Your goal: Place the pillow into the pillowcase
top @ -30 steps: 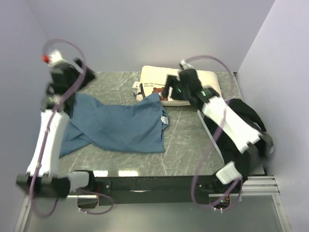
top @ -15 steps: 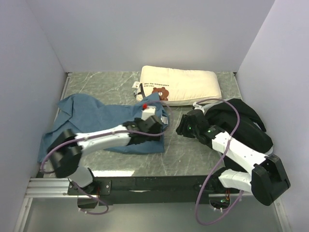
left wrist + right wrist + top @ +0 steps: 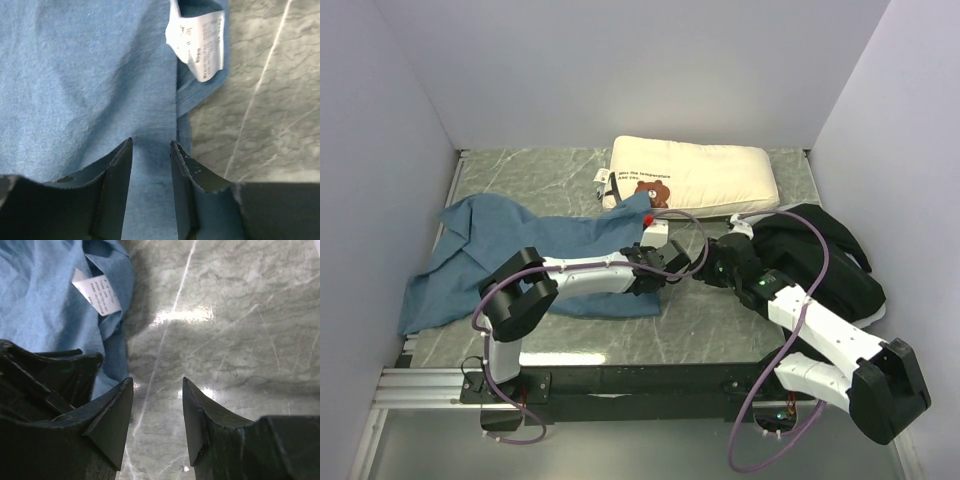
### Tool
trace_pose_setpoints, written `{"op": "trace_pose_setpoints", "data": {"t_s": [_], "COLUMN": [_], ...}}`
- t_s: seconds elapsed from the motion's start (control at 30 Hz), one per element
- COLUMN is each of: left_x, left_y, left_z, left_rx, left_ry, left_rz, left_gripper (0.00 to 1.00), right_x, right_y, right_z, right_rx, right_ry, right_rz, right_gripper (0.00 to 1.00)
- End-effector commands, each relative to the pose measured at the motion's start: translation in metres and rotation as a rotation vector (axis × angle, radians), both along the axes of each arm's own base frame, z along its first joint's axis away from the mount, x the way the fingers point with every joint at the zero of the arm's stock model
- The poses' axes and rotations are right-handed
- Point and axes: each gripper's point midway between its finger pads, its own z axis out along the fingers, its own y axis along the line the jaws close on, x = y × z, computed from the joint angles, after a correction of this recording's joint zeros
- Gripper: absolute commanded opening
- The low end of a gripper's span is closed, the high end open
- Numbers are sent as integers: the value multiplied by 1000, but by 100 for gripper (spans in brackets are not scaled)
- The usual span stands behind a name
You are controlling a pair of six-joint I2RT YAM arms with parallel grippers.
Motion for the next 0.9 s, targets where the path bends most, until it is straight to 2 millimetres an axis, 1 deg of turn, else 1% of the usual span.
{"op": "trace_pose_setpoints", "data": {"t_s": [0.0, 0.03, 0.1, 0.13, 0.23, 0.3, 0.4, 0.47, 0.5, 0.53, 0.57, 0.6, 0.67, 0.7, 0.73, 0.77, 0.8, 0.83, 0.87], "left_x": [3, 0, -1, -6, -6, -6, -8, -9, -8, -9, -9, -8, -9, -8, -9, -6, -6, -6, -3], "left_y": [1, 1, -4, -8, -14, -14, -21, -17, -15, -9, -7, -4, 5, 10, 16, 23, 28, 35, 43], "left_z": [8, 6, 5, 3, 3, -4, -8, -10, -6, -5, -2, 10, 18, 28, 30, 43, 47, 49, 65], "left_rx": [-28, -23, -38, -53, -75, -56, -77, -78, -81, -69, -70, -86, -85, -97, -96, -120, -130, -135, -173], "left_ry": [-37, -28, -20, -4, 2, 13, 25, 26, 20, 19, 10, -7, -18, -32, -32, -46, -49, -49, -67], "left_rz": [23, 12, -18, -35, -51, -54, -68, -51, -40, -28, -19, -14, -2, 7, 14, 28, 36, 42, 56], "left_gripper": [42, 43, 49, 51, 51, 50, 46, 27, 20, 8, 3, 1, 1, 1, 1, 1, 1, 1, 1], "right_x": [4, 4, 5, 4, 6, 7, 8, 8, 8, 8, 9, 8, 9, 10, 9, 9, 13, 14, 10], "right_y": [-3, -3, -2, 0, 3, 6, 7, 7, 7, 7, 7, 9, 15, 18, 24, 29, 37, 39, 51], "right_z": [4, 3, 1, 0, -2, -3, -6, -6, -8, -10, -10, -13, -18, -19, -28, -31, -28, -39, -41], "right_rx": [8, 7, 11, 15, 23, 30, 28, 27, 25, 19, 16, 18, 16, 14, -5, -15, -16, -46, -55], "right_ry": [-41, -41, -43, -39, -33, -31, -28, -28, -26, -22, -26, -20, -15, -13, 14, 20, 17, 42, 44], "right_rz": [-11, -9, -9, 0, 7, 14, 16, 17, 18, 20, 23, 35, 65, 74, 93, 110, 126, 128, 159], "right_gripper": [52, 52, 53, 53, 53, 53, 53, 53, 53, 53, 53, 53, 54, 56, 56, 57, 57, 58, 61]}}
